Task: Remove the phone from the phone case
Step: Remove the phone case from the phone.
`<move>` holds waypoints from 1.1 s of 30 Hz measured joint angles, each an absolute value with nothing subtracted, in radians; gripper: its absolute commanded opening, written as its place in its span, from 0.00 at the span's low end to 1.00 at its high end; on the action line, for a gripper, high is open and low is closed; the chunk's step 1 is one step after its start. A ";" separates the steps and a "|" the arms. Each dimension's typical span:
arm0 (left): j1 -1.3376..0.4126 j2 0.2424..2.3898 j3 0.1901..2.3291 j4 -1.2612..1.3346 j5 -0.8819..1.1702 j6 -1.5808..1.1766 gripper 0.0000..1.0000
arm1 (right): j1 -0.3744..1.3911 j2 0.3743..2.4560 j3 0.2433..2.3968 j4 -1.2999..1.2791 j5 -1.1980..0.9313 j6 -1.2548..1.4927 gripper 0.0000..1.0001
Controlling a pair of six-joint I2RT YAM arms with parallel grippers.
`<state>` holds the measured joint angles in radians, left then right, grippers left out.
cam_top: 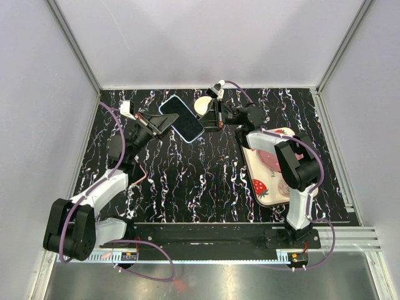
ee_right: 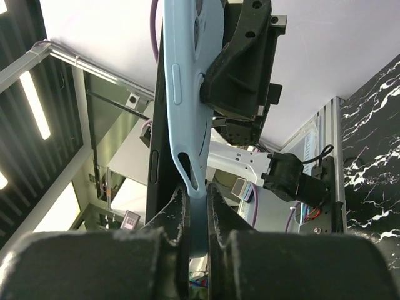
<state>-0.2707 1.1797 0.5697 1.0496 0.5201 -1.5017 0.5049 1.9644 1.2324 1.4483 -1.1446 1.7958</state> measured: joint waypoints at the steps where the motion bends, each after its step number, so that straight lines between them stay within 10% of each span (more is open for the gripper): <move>1: -0.271 1.182 0.570 1.050 0.521 -1.501 0.03 | 0.504 1.964 1.229 1.448 -1.143 1.796 0.00; 5: -0.272 1.204 0.569 1.054 0.540 -1.499 0.77 | 0.500 1.964 1.192 1.440 -1.129 1.785 0.00; 7: -0.309 1.213 0.559 1.076 0.600 -1.504 0.96 | 0.510 1.964 1.163 1.405 -1.097 1.785 0.00; 17: -0.311 1.152 0.496 0.912 0.682 -1.369 0.99 | 0.515 1.810 1.019 0.948 -0.996 1.441 0.00; 33: -0.260 1.143 0.737 0.030 0.586 -0.868 0.99 | 0.657 1.540 1.282 -0.324 -0.074 0.631 0.00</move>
